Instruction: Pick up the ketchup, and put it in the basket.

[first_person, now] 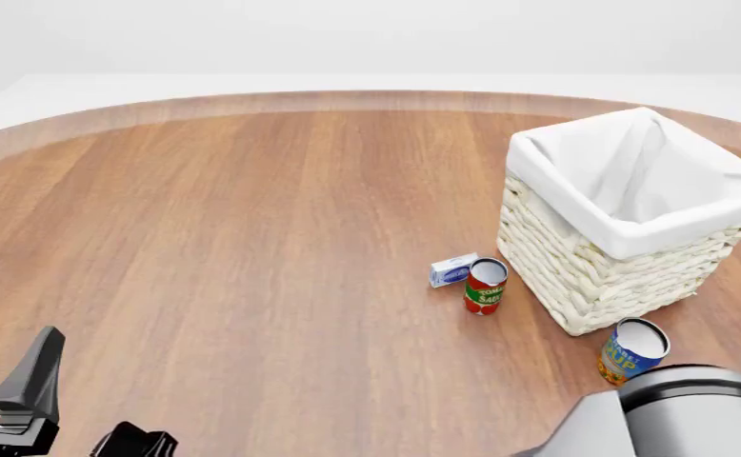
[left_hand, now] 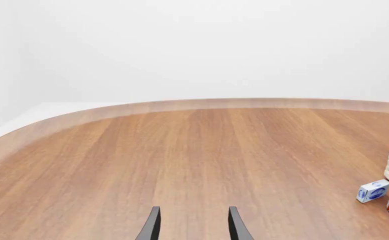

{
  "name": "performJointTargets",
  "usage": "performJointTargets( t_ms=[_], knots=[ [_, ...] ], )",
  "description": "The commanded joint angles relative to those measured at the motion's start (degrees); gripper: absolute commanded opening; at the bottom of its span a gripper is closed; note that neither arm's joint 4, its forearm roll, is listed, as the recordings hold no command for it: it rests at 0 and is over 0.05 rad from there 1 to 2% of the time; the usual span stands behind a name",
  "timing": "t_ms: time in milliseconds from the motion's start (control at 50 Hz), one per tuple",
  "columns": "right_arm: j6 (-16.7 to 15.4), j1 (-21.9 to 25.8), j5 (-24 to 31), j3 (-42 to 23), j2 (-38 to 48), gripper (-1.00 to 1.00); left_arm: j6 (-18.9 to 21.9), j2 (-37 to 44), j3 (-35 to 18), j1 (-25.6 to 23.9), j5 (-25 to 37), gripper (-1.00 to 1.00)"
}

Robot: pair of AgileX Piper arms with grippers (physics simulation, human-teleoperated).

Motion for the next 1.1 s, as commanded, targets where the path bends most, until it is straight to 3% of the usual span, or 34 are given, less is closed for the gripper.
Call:
performJointTargets(
  t_ms=[20, 280, 300, 1100],
  knots=[
    [-0.19, -0.15, 0.74, -1.26, 0.6, 1.0, 0.0, 0.0, 0.0, 0.0, 0.0, 1.0],
    [-0.95, -0.2, 1.01, -1.61, 0.88, 1.0, 0.0, 0.0, 0.0, 0.0, 0.0, 1.0],
    [-0.99, -0.25, 0.98, -1.59, 0.84, -1.0, 0.0, 0.0, 0.0, 0.0, 0.0, 1.0],
    [-0.5, -0.4, -0.33, 0.42, -1.9, -1.0, 0.0, 0.0, 0.0, 0.0, 0.0, 1.0]
  ],
)
